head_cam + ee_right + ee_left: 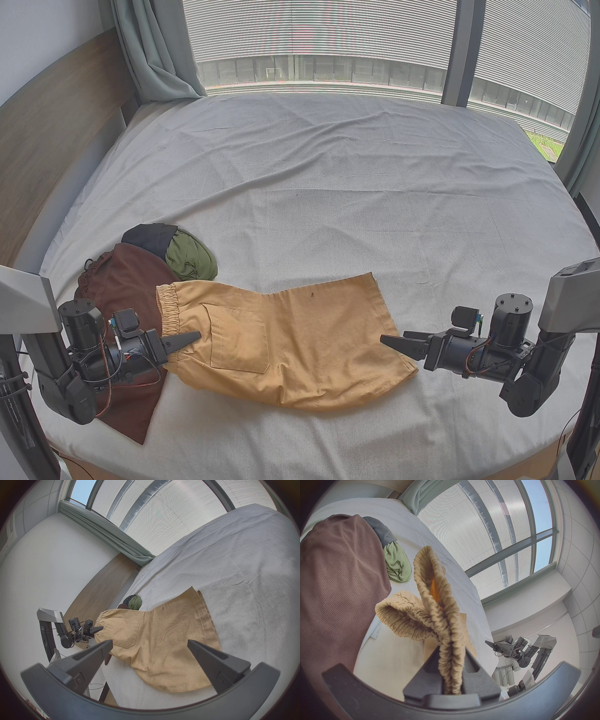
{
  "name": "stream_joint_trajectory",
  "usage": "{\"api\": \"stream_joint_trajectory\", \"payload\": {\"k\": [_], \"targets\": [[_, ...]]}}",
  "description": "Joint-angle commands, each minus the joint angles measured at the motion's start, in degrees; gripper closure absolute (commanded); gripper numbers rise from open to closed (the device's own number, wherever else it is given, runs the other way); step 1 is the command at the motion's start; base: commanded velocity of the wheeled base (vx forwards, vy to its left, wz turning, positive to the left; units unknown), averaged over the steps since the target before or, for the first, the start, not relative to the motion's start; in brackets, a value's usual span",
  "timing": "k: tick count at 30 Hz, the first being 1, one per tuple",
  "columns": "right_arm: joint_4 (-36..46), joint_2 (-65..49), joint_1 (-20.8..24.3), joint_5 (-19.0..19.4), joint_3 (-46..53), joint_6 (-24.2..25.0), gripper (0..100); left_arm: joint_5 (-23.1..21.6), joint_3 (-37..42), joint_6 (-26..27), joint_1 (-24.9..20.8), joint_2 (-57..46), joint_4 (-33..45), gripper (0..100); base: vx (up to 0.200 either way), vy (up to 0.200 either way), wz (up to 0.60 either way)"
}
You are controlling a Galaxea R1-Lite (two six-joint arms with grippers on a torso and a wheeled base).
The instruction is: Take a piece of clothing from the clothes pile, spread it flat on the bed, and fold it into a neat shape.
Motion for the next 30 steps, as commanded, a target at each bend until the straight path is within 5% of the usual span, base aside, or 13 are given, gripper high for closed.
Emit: {"api": "stream_joint_trajectory", "payload": {"k": [1, 22, 30], "targets": [[0.0, 0.0, 0.1, 0.0, 0.1, 0.0, 0, 0.6, -0.4, 0.0, -1.2, 0.1, -0.1, 100, 0.000, 0.000, 0.00], [0.0, -1.4, -0.5, 0.0, 0.0, -0.1, 0, 4.4, -3.9, -0.4, -6.4, 0.7, 0.0, 100, 0.000, 0.000, 0.00], [-0.1, -1.5, -0.6, 0.0, -0.1, -0.1, 0, 8.2, -8.1, -0.7, -12.1, 1.9, 0.0, 100, 0.000, 0.000, 0.00]]}}
